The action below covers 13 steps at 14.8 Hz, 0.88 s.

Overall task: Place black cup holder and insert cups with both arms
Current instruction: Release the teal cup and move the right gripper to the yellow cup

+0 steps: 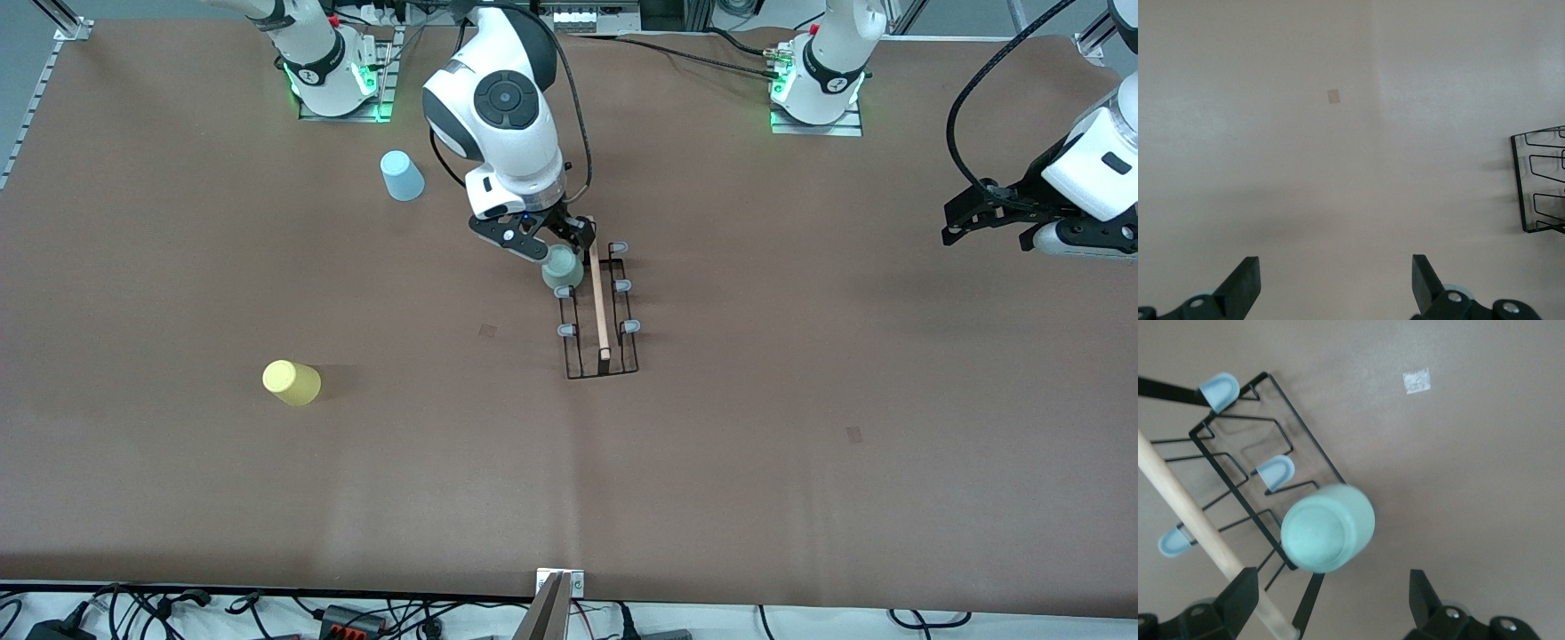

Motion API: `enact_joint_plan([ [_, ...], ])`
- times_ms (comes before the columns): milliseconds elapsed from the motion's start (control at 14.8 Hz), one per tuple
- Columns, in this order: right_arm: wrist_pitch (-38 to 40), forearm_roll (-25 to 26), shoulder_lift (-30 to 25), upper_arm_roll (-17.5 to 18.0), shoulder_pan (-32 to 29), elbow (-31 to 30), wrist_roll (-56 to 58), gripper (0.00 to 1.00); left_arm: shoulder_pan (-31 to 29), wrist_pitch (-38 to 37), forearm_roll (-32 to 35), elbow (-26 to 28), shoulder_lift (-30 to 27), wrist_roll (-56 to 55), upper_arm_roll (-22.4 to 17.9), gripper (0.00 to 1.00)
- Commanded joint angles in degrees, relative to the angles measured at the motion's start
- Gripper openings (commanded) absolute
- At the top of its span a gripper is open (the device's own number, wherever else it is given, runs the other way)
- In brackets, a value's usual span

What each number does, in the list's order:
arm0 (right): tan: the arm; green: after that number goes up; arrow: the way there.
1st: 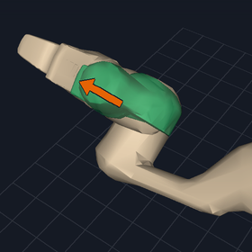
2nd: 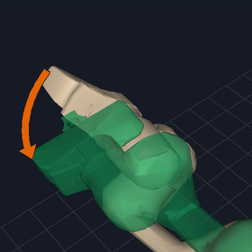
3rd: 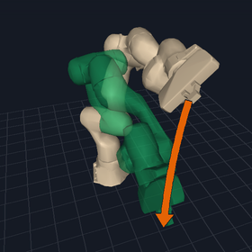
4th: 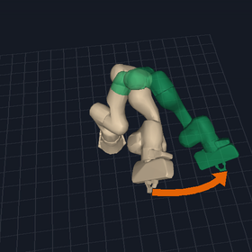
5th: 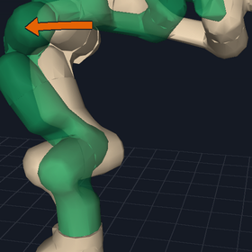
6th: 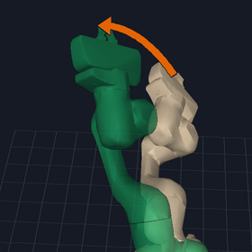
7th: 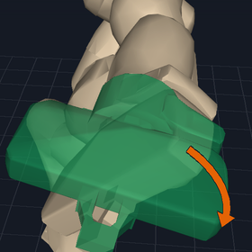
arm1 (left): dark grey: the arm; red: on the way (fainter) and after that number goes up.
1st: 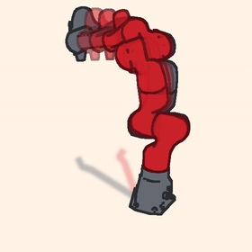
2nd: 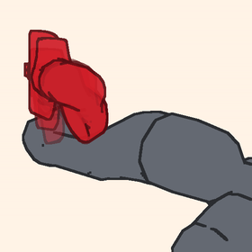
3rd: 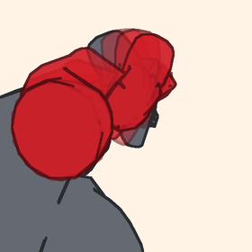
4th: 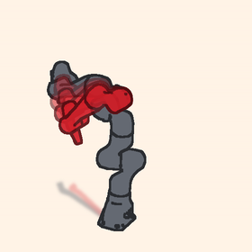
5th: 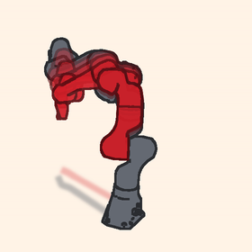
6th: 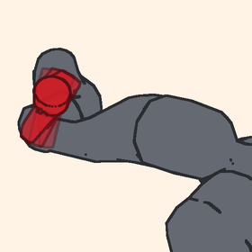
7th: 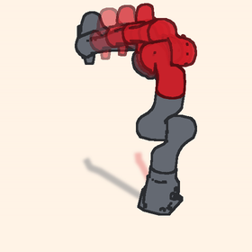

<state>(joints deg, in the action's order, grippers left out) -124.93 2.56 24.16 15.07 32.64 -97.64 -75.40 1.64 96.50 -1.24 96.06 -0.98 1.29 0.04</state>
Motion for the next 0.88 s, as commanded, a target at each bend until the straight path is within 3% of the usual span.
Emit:
enact_joint_plan([
  [0,1.0,0.3,-1.4,-1.9,-0.3,0.8,2.8,1.0,0.0,-1.1,-0.2,-0.6,-0.5,0.9,0.0,1.0],
  [271,5.4,0.0,-5.1,-3.2,-6.0,0.6,14.2,1.0,-0.1,-1.2,-0.2,-0.6,-0.5,0.9,-0.1,1.0],
  [814,8.5,0.0,-7.5,-12.3,-18.0,-1.9,49.8,1.0,-0.3,-1.5,-0.3,-0.6,-0.5,0.9,-0.2,1.0],
])
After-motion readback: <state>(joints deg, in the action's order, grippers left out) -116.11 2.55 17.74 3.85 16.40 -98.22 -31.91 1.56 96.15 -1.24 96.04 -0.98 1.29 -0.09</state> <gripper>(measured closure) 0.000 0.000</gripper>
